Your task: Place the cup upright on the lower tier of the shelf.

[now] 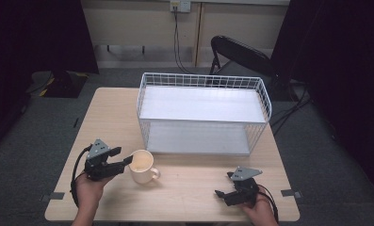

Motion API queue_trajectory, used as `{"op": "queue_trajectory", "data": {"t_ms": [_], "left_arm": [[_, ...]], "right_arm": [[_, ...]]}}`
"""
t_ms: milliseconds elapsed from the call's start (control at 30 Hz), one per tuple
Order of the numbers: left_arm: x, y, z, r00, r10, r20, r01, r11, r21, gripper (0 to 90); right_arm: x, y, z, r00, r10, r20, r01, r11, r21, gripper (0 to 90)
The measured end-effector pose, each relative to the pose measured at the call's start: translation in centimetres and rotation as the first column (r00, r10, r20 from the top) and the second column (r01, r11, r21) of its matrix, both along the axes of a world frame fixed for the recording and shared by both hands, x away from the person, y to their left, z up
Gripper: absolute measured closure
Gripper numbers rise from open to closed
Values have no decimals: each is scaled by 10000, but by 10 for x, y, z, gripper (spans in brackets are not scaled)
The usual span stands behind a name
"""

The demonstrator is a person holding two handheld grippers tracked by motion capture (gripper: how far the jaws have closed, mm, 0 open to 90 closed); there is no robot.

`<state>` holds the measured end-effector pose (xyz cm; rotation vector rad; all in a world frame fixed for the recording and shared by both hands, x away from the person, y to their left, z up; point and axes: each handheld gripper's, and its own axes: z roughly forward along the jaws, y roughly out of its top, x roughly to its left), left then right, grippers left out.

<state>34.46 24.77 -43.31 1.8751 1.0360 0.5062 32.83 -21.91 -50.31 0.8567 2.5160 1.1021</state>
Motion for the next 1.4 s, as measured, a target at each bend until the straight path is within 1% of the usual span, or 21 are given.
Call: {"op": "queue_trajectory", "data": {"t_ms": [100, 133, 167, 200, 300, 333, 400, 433, 567, 633, 700, 800, 900, 933, 967, 1033, 1167, 1200, 1233, 1333, 1400], "left_arm": [[0, -3, -2, 10000, -41, 1, 41, 10000, 51, 447], [0, -6, -3, 9999, -167, 16, 167, 9997, 154, 480], [0, -6, -3, 9999, -167, 16, 167, 9997, 154, 488], [0, -7, -3, 9998, -198, 36, 197, 9995, 242, 488], [1, -12, -5, 9997, -259, 38, 258, 9993, 262, 518], [1, -13, -5, 9995, -325, 47, 324, 9989, 351, 541], [1, -16, -6, 9994, -349, 40, 347, 9984, 454, 551], [1, -17, -7, 9996, -292, -7, 292, 9990, 349, 569], [3, -18, -11, 9995, -292, -71, 295, 9987, 404, 602], [3, -19, -12, 9997, -254, -7, 254, 9991, 352, 644], [3, -21, -12, 9993, -344, 130, 338, 9983, 483, 695], [3, -22, -12, 9994, -292, 169, 282, 9982, 534, 735], [3, -23, -12, 9994, -259, 215, 246, 9981, 568, 819], [2, -23, -12, 9987, -379, 333, 353, 9964, 765, 819], [1, -24, -12, 9987, -341, 372, 311, 9963, 798, 824], [2, -24, -11, 9982, -424, 431, 378, 9941, 1014, 829], [2, -24, -10, 9988, -370, 334, 338, 9952, 916, 837], [1, -24, -10, 9987, -355, 375, 315, 9944, 1005, 837], [1, -24, -10, 9987, -355, 375, 315, 9944, 1005, 838], [-1, -28, -6, 9977, -361, 578, 290, 9926, 1180, 841], [-1, -29, -5, 9978, -365, 553, 295, 9920, 1227, 842]], "right_arm": [[0, 0, 0, 10000, 2, -3, -2, 10000, 1, 143], [0, 0, 0, 10000, 2, -1, -2, 10000, 0, 143], [0, 0, 0, 10000, 2, -1, -2, 10000, 0, 143], [0, 0, 0, 10000, 4, -1, -4, 10000, 1, 143], [0, 0, 0, 10000, 1, -4, -1, 10000, 2, 143], [0, 0, 0, 10000, 2, -1, -2, 10000, 1, 143], [0, 0, 0, 10000, 3, -2, -3, 10000, 0, 143], [0, 0, 0, 10000, 4, -2, -4, 10000, 1, 143], [0, 0, 0, 10000, 2, -5, -2, 10000, -2, 143], [0, 0, 0, 10000, -4, -5, 4, 10000, 5, 143], [0, 0, 0, 10000, -4, -6, 4, 10000, 4, 143], [0, 0, 0, 10000, 4, -4, -4, 10000, -3, 143], [0, 0, 0, 10000, 6, -4, -6, 10000, -3, 143], [0, 0, 0, 10000, -5, -6, 5, 10000, 5, 143], [0, 0, 0, 10000, -6, -6, 6, 10000, 6, 143], [1, 0, 0, 10000, -5, -7, 5, 10000, 6, 143], [1, 0, 0, 10000, -6, -9, 6, 10000, 8, 143], [1, 0, 0, 10000, -5, -6, 5, 10000, 6, 143], [1, 0, 0, 10000, -5, -6, 5, 10000, 6, 143], [1, 0, 0, 10000, -7, -6, 7, 10000, 4, 143], [1, 0, 0, 10000, -9, -5, 9, 10000, 4, 143]]}}
